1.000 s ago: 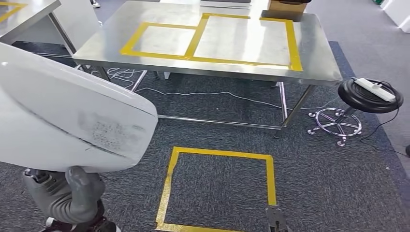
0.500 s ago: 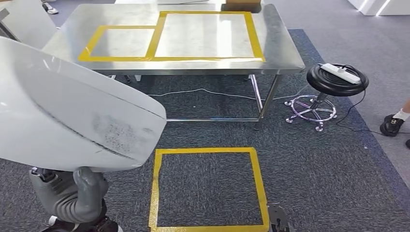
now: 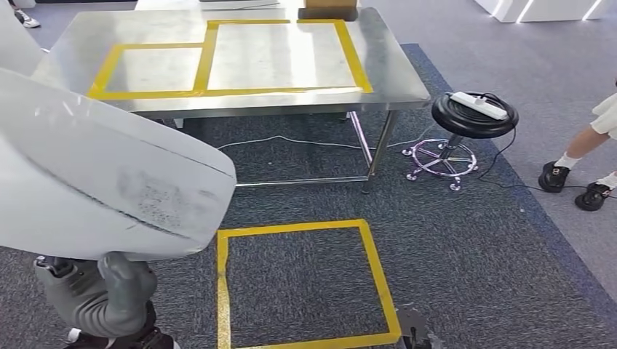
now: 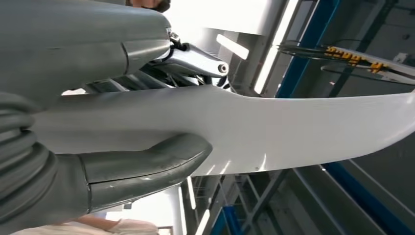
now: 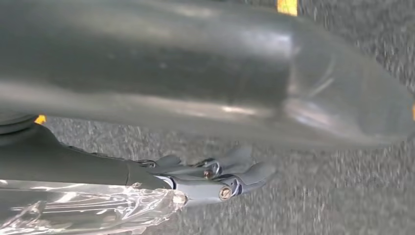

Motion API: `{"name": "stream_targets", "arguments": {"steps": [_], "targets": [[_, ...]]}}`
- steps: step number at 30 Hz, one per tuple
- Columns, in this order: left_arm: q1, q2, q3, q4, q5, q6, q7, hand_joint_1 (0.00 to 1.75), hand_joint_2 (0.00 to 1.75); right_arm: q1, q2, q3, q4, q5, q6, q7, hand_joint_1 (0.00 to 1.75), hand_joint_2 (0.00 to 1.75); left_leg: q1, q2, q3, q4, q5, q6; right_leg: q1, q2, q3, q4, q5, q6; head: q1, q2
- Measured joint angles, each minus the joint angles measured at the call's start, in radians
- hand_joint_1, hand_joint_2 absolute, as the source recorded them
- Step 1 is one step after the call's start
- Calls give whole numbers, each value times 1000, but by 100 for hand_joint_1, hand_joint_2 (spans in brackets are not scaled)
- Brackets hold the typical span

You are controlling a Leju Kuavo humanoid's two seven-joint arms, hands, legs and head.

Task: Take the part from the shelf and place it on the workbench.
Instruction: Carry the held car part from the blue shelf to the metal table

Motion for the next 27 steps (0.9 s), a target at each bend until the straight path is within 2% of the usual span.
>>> {"name": "stream_targets", "arguments": {"steps": [2,4,5,6,7,9,11,12,14,16,17,19,20,21,22,23,25,27], "targets": [[-2,-1,-2,0,2,-2,0,175,175,-1,0,0,0,-5,23,12,0,0,2,3,2,-2,2,12,0,-12,-31,68,-42,7,5,0],[-2,-2,-4,3,11,-2,0,175,175,0,0,0,0,-7,36,30,0,0,-1,5,2,-2,2,18,0,-22,-92,203,-105,10,9,0],[-2,-2,-5,4,19,-2,1,175,175,2,0,0,0,-5,38,43,0,0,-3,5,2,-2,1,19,0,-23,-117,258,-123,10,9,0],[-3,-2,-5,7,29,-2,7,175,175,3,0,0,0,-3,38,60,0,0,-4,6,3,-2,1,20,1,-24,-128,281,-124,10,10,0],[-3,-2,-6,9,37,-2,15,175,175,5,0,0,0,-1,38,76,0,0,-5,6,4,-2,0,20,1,-24,-119,263,-105,8,9,0],[-5,-4,-6,16,46,1,33,175,175,6,0,0,0,4,38,100,0,0,-6,6,9,-1,-2,17,2,-28,-53,132,-42,2,10,0],[-6,-6,-6,23,47,5,38,175,175,3,0,1,1,13,38,111,0,0,-10,5,10,0,-5,9,4,-32,3,23,-8,-5,9,0],[-8,-7,-6,26,47,7,38,175,175,3,0,2,1,16,38,114,0,0,-11,6,10,-1,-5,4,6,-33,12,4,-7,-9,9,0],[-10,-7,-6,32,47,8,39,175,175,4,-1,3,1,19,37,118,0,0,-11,6,10,-5,-3,-8,8,-28,11,1,-4,-19,8,0],[-12,-7,-6,37,51,7,44,175,175,5,-1,4,1,23,39,121,0,0,-9,6,1,12,-18,-21,5,-26,12,-6,0,-31,6,0],[-14,-7,-6,39,54,4,49,175,175,5,-1,5,1,28,39,126,0,0,-8,5,-16,48,-41,-26,3,-26,13,-9,2,-36,4,0],[-15,-5,-6,46,72,-12,61,175,175,4,-1,8,1,36,30,148,0,0,-7,5,-75,169,-103,-33,2,-26,13,-9,2,-41,1,0],[-15,-5,-6,50,83,-23,67,175,175,5,-1,9,1,38,21,162,0,0,-7,5,-104,227,-124,-35,2,-26,12,-9,2,-42,1,0],[-15,-4,-6,53,91,-31,71,175,175,6,-1,10,1,39,12,174,0,0,-6,5,-122,259,-128,-37,2,-25,12,-9,2,-42,1,0],[-15,-4,-6,57,94,-38,74,175,175,6,-1,10,1,39,2,187,0,0,-6,5,-122,256,-112,-37,2,-24,12,-9,2,-42,1,0],[-15,-5,-6,59,92,-41,74,175,175,6,-1,10,1,41,-8,197,0,0,-5,5,-103,216,-81,-37,1,-23,13,-9,2,-41,1,0],[-17,-6,-6,62,86,-46,74,175,175,5,-1,10,1,45,-25,214,0,0,-4,5,-37,85,-17,-35,2,-18,13,-6,2,-34,-1,0],[-20,-8,-6,64,84,-50,73,175,175,4,-1,10,0,47,-34,222,0,0,-4,2,0,5,4,-26,5,-14,9,-5,3,-23,0,0]]}}
